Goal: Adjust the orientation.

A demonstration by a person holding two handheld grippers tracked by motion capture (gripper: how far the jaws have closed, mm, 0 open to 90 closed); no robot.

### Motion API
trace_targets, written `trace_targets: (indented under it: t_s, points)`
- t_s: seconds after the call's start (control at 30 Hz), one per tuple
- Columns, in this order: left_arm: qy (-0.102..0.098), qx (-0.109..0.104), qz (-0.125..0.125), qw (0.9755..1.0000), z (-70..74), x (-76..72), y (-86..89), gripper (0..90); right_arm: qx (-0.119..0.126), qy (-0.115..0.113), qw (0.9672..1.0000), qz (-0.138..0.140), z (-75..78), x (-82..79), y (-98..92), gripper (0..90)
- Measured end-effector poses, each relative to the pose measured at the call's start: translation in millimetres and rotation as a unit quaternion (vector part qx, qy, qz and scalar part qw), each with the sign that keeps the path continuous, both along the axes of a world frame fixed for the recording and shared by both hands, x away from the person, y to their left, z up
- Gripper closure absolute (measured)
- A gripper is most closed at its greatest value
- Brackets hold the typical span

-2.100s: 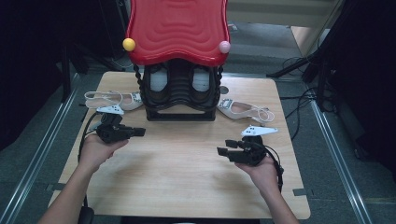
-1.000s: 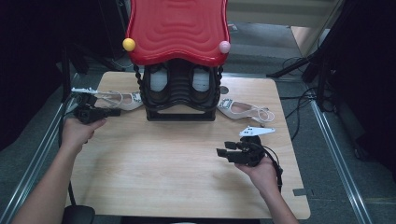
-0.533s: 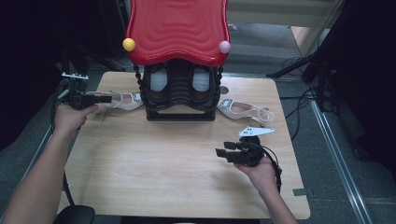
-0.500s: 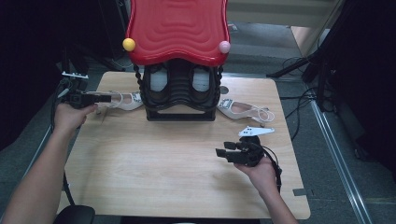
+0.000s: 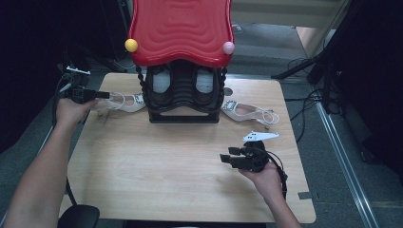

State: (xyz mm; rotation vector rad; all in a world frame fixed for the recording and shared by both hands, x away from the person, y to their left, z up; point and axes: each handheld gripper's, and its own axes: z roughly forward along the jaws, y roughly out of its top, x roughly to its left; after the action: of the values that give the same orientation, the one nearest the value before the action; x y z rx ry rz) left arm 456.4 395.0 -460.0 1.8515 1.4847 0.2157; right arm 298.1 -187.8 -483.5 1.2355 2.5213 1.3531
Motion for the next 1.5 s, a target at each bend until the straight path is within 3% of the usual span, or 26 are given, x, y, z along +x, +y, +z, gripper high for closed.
trace_targets:
  t_s: [0.07, 0.2, 0.3, 0.37, 0.4, 0.53, 0.63, 0.77, 0.93, 1.07, 1.5]
  points:
    - [0.002, -0.002, 0.004, 1.0000, -3.5, 0.8, 2.0, 90.0, -0.001, 0.003, 1.0000, -0.004, -1.2, -1.3, -1.8, 48.7]
    - [0.010, 0.012, -0.013, 0.9998, -10.2, 0.4, 0.6, 90.0, -0.005, 0.007, 0.9999, -0.009, -4.0, -1.8, -4.7, 48.4]
    - [0.019, 0.002, -0.026, 0.9995, -13.7, -1.8, 0.3, 90.0, -0.004, 0.008, 0.9999, -0.011, -4.1, -2.7, -5.7, 48.4]
    - [0.021, 0.015, -0.029, 0.9992, -16.6, -3.1, -1.8, 89.8, -0.004, 0.007, 0.9999, -0.011, -4.4, -3.0, -5.8, 48.3]
    - [0.023, 0.010, -0.023, 0.9994, -18.8, -3.8, -3.4, 89.8, -0.005, 0.007, 0.9999, -0.011, -4.5, -2.9, -5.8, 48.2]
    - [0.044, 0.010, -0.034, 0.9984, -26.4, -4.6, -6.3, 90.0, -0.005, 0.009, 0.9999, -0.010, -4.4, -3.1, -4.1, 48.2]
    - [0.041, -0.008, -0.031, 0.9986, -27.2, -6.7, -6.9, 90.0, -0.007, 0.008, 0.9999, -0.007, -4.4, -2.8, -3.3, 48.0]
    - [0.051, 0.000, -0.038, 0.9980, -27.7, -9.9, -12.1, 90.0, -0.003, 0.007, 0.9999, -0.010, -4.5, -1.8, -3.4, 48.0]
    - [0.051, -0.014, -0.038, 0.9979, -28.3, -12.9, -15.3, 90.0, -0.004, 0.008, 0.9999, -0.008, -3.9, -1.9, -2.0, 47.8]
    - [0.052, -0.011, -0.044, 0.9976, -26.8, -16.1, -22.1, 90.0, -0.003, 0.007, 0.9999, -0.007, -3.8, -1.2, -1.0, 47.7]
    - [0.066, -0.054, -0.005, 0.9964, -28.9, -24.2, -40.0, 90.0, -0.002, 0.005, 1.0000, 0.002, -2.4, 0.9, 2.6, 47.4]
